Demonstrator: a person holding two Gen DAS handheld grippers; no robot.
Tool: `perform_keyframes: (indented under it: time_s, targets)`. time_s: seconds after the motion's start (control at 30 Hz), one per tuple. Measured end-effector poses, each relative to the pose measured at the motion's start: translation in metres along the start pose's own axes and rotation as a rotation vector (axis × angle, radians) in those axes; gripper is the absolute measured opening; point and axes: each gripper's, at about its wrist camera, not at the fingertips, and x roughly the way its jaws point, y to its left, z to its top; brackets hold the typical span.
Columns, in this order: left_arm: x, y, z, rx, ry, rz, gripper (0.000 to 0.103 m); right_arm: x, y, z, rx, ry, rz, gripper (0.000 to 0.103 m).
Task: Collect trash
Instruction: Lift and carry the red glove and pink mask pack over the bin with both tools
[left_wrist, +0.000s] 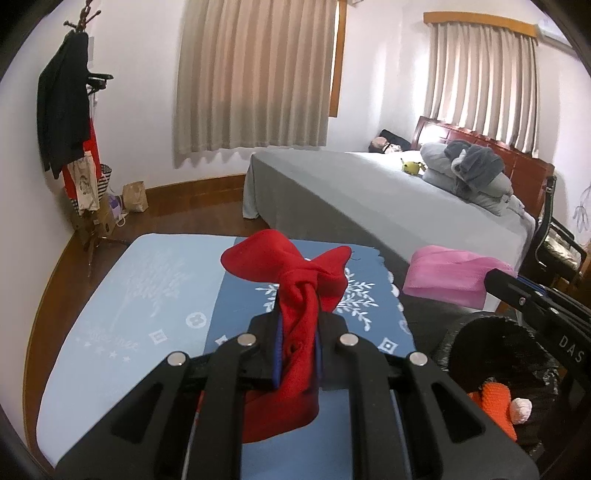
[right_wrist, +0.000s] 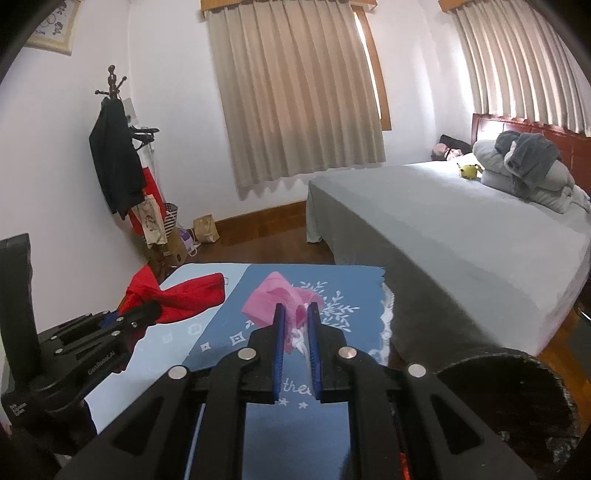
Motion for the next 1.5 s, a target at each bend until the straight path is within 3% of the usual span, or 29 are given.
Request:
perform_keyframes:
  time_s: [0.7, 1.5]
  targets:
    - [-0.039, -0.075, -0.006, 0.085, -0.028, -0.115, 0.012, -0.08, -0.032, -0.003, 0.018, -0.085, -0.101, 0.012]
    - [-0.06, -0.151, -0.018, 0.198, -0.046, -0.271, 0.012, -0.142, -0.081, -0.019, 0.079, -0.127, -0.255, 0.012]
